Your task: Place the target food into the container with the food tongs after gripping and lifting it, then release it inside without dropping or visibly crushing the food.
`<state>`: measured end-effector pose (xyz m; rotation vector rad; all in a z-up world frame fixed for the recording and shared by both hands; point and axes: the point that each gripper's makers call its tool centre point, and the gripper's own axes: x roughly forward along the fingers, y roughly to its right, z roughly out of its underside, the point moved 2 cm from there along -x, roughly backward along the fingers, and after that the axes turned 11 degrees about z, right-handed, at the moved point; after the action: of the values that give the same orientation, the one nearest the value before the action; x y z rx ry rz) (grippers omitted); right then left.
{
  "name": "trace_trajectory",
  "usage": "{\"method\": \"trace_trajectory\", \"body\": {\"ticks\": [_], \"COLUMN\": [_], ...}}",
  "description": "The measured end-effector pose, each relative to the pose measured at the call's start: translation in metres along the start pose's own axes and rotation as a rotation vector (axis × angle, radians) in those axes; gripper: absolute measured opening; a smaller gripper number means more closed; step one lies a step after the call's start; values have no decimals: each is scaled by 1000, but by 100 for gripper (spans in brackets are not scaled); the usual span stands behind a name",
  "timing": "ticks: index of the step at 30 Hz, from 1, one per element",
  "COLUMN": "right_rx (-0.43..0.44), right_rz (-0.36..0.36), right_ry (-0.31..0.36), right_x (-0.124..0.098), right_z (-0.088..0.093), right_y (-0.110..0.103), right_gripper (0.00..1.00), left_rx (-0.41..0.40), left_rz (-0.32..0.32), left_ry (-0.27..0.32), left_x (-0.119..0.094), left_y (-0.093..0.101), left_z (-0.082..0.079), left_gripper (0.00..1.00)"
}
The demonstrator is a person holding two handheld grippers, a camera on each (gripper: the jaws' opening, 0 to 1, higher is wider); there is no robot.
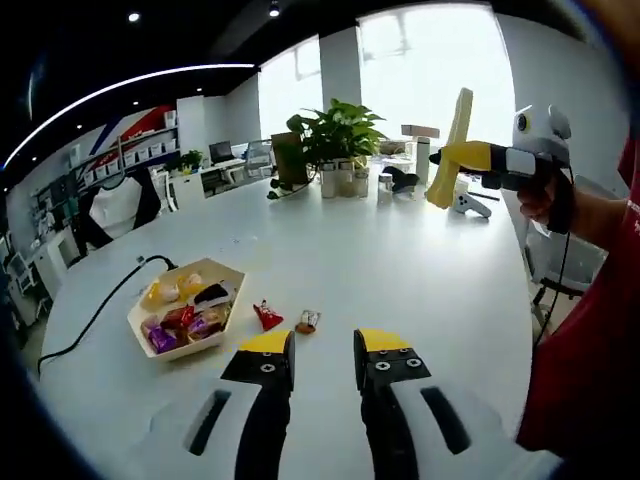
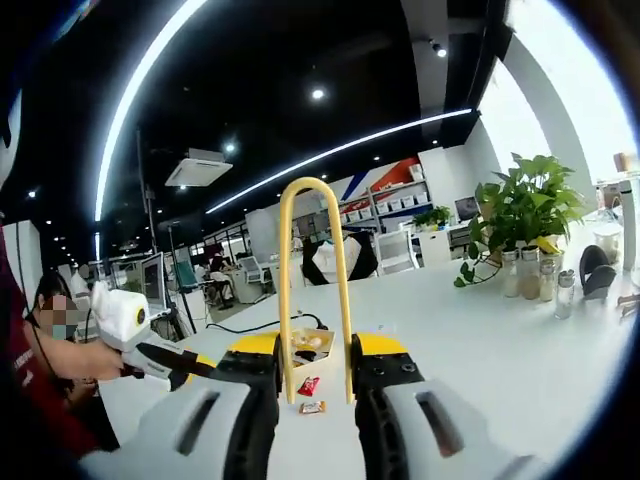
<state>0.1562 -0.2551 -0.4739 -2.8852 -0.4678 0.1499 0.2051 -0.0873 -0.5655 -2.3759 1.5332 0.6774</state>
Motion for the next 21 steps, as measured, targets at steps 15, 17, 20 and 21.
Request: {"method": "trace_trajectory", "body": {"ticks": [15, 17, 20, 21], "right_rx": [-36, -37, -29, -31], "right_rz": [31, 46, 67, 71], "right_ry": [6, 3, -4, -6], "right_x": [-39, -42, -44, -45], "right_z": [12, 12, 14, 15], "right_y": [-14, -11, -8, -8], "right_gripper": [25, 25, 25, 25], "left_rx": [73, 93, 110, 127], "left_rz": [117, 108, 133, 155], "left_ry": [-205, -226, -247, -274], "left_x": [65, 73, 85, 88], "left_y": [-26, -30, -34, -35], "left_z": [11, 9, 8, 11], "left_gripper": [34, 32, 30, 28]}}
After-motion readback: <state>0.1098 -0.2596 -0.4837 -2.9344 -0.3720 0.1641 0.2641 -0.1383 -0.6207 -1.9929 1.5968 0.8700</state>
